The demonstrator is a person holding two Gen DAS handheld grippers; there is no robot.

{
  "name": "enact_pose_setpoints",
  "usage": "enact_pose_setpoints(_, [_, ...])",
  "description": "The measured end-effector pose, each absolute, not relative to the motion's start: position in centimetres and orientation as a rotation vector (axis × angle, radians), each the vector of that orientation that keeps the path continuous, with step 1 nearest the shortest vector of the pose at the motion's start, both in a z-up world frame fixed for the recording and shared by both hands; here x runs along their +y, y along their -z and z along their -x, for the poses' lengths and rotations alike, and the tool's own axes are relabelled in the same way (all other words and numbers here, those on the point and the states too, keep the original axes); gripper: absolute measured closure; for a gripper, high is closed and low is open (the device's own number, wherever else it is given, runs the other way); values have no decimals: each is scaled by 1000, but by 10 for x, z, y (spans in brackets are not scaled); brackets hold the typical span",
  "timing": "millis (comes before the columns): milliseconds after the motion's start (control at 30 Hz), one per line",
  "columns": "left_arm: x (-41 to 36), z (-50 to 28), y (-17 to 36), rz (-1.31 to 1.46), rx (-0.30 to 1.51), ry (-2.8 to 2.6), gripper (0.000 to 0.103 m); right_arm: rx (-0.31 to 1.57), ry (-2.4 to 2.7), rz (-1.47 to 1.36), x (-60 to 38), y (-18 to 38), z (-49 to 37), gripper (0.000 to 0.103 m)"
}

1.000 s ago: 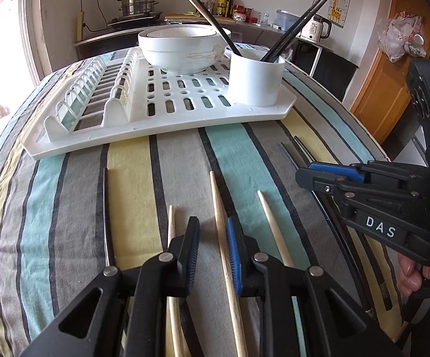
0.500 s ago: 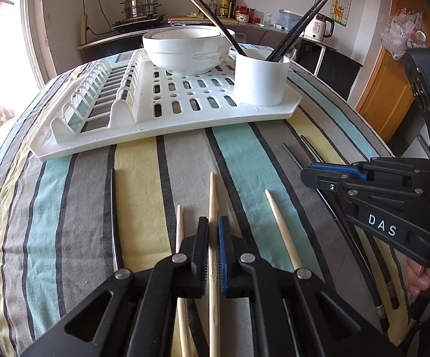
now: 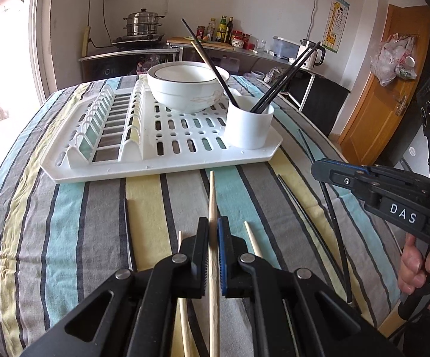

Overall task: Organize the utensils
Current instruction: 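Grasp a wooden chopstick with the left tool while the right tool grasps a black chopstick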

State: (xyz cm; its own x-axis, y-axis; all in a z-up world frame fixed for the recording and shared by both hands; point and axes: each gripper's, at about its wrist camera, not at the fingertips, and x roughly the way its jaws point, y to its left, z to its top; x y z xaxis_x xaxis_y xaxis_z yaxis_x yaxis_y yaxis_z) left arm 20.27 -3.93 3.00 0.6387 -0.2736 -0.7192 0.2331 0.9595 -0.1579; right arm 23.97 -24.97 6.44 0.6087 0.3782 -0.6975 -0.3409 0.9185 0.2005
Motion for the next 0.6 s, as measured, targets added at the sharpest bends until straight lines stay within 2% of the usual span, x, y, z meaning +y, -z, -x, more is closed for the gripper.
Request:
enact_pose_setpoints(367, [-33,-200,-49,117,785,341,97,748,-428,-72,-255,-87,-230,98])
enact_pose_setpoints(600, [-43,-209,-25,83,894,330,97,758,-434,-66,-253,-82,-230,98])
